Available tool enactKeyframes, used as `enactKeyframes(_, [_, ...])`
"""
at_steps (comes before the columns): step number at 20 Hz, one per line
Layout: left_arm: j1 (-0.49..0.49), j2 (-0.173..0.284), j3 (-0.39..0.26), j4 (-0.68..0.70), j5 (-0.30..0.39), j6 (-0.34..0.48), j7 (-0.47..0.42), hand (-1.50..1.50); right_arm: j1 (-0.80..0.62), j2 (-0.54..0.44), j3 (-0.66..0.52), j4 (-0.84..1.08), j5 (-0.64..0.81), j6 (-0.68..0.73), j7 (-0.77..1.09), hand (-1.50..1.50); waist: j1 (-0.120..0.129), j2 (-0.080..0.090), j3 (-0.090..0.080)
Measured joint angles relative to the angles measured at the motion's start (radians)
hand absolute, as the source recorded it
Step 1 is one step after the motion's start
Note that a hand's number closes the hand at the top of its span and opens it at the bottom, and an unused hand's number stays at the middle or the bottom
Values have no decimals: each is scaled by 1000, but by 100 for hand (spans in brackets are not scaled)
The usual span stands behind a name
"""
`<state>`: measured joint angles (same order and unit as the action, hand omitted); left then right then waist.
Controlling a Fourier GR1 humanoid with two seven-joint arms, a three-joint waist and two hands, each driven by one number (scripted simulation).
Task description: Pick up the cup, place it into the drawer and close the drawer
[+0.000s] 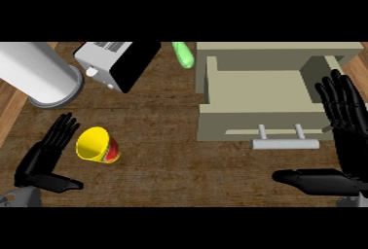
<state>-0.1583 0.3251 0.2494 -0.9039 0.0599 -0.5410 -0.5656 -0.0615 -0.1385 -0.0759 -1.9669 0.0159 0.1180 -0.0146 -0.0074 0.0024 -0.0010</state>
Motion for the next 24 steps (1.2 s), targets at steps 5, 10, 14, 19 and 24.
enactKeyframes(5, [-104,16,0,256,-64,52,-132,-150,-4,0,-8,13,-5,12,-17,-150,-4,1,0])
enactKeyframes(10, [-170,36,-1,424,-97,85,-226,-150,16,-2,-11,-7,-18,28,-19,-150,-10,3,-1])
enactKeyframes(14, [-210,36,-3,514,-110,108,-274,-150,17,7,0,-19,-17,28,-7,-150,-13,4,-2])
enactKeyframes(19, [-240,33,-17,578,-134,135,-326,-150,7,9,1,12,-1,26,-29,-150,-15,6,-3])
enactKeyframes(24, [-265,34,-22,625,-145,148,-363,-150,-17,11,4,26,-1,26,-24,-150,-19,9,-4])
